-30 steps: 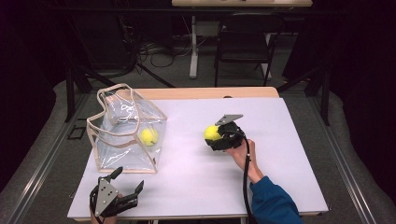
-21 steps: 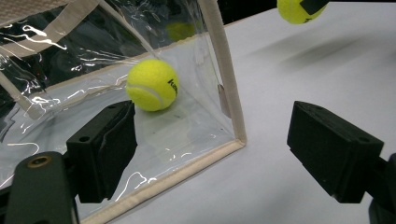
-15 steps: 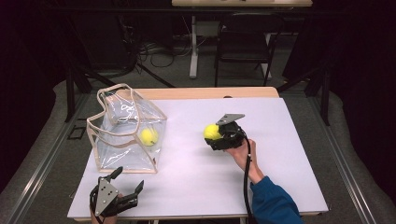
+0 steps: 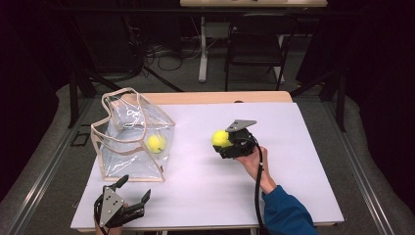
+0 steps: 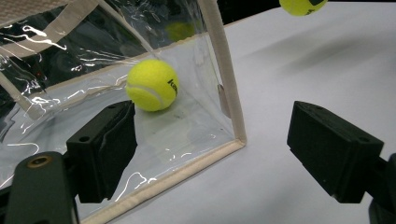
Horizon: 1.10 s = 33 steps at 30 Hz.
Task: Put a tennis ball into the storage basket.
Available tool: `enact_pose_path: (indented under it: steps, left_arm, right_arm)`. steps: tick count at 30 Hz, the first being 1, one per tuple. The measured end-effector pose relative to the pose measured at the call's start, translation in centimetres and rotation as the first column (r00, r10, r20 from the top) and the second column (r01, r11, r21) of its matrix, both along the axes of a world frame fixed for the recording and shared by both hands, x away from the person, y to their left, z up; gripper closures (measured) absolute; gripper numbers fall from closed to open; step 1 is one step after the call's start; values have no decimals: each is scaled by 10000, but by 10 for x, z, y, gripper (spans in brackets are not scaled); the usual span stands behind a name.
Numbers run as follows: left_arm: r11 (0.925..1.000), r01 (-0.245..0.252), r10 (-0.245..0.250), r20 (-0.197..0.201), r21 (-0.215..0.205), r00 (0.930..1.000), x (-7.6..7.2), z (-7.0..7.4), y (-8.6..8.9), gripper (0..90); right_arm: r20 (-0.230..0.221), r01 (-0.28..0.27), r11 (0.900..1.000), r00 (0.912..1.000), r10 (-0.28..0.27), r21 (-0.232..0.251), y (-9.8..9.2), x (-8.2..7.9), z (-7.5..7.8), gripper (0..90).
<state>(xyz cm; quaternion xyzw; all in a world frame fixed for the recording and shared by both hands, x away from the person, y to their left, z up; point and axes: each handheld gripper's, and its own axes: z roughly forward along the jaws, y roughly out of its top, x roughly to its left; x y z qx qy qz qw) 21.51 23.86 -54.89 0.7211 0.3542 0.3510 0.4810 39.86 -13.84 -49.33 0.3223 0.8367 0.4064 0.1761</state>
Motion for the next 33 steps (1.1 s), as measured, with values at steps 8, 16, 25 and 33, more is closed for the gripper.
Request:
enact_pose_path:
  steps: [8, 16, 25, 33]
  left_arm:
    - [10000, -25, 25, -26, 21, 10000, 1, 0, 0, 160]
    - [10000, 1, -1, -36, 5, 10000, 1, 0, 0, 160]
    - [10000, -47, 47, 16, 35, 10000, 0, 0, -2, 160]
    - [10000, -35, 35, 18, 36, 10000, 0, 0, -2, 160]
  right_arm:
    - [92, -99, 9999, 9999, 98, 81, 2, -2, 1, 262]
    - [151, -227, 9996, 9996, 224, 179, 4, -5, 4, 262]
    - [162, -319, 9992, 9994, 314, 261, 6, -7, 7, 263]
    - [148, -461, 9986, 9988, 457, 245, 13, -3, 10, 263]
